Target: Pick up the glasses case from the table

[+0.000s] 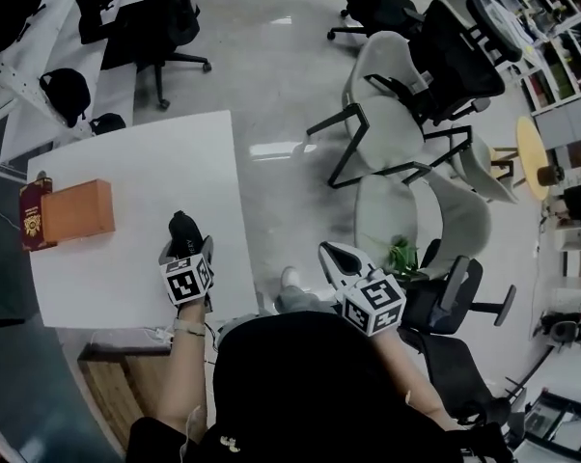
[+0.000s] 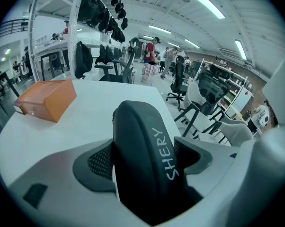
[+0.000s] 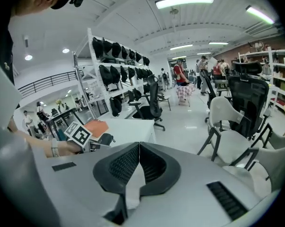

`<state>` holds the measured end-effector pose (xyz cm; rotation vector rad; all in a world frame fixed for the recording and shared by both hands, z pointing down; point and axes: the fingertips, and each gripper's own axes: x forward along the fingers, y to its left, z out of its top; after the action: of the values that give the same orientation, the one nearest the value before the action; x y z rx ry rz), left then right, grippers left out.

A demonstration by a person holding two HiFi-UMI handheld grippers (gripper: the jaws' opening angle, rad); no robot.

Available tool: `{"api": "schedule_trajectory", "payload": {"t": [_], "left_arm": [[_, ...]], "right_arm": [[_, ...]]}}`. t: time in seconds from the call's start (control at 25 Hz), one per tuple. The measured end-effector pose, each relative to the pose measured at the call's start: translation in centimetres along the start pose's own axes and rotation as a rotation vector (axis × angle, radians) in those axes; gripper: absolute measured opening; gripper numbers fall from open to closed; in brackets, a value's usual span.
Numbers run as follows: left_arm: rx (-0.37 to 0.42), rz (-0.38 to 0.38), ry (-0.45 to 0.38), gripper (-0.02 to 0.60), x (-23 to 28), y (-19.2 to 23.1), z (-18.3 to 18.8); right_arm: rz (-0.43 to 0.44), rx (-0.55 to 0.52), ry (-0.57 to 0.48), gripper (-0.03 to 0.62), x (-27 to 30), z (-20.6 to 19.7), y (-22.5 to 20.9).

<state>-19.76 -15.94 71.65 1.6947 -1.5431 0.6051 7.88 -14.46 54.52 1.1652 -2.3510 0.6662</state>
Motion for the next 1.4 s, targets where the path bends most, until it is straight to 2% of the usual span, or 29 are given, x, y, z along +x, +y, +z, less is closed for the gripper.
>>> {"api": "schedule_trajectory", "payload": {"t": [0.24, 0.48, 0.6, 1.0, 1.4], "left_arm": [[0.012, -0.004, -0.077, 0.397, -4.8, -1.6, 1.0], [0.092, 0.011, -0.181, 0.396, -9.9, -3.1, 2.9], [0.106, 0.013, -0.255, 0.396, -12.5, -3.6, 4.2], [0.086, 0.054, -0.454, 0.397, -20.2, -2.9, 6.0], [0.055, 0.100, -0.570, 0.396, -25.0, -1.8, 5.1]], "right_arm": [[0.124, -0.064, -0.019, 0.029, 1.6, 1.9, 2.7], [0.248, -0.129, -0.032, 0.029, 3.4, 3.8, 5.7], [0.309, -0.164, -0.042, 0.029, 3.8, 4.9, 7.3], [0.466, -0.281, -0.068, 0.029, 5.1, 7.3, 12.5], [0.555, -0.369, -0.086, 0.029, 4.8, 8.3, 16.1]]}}
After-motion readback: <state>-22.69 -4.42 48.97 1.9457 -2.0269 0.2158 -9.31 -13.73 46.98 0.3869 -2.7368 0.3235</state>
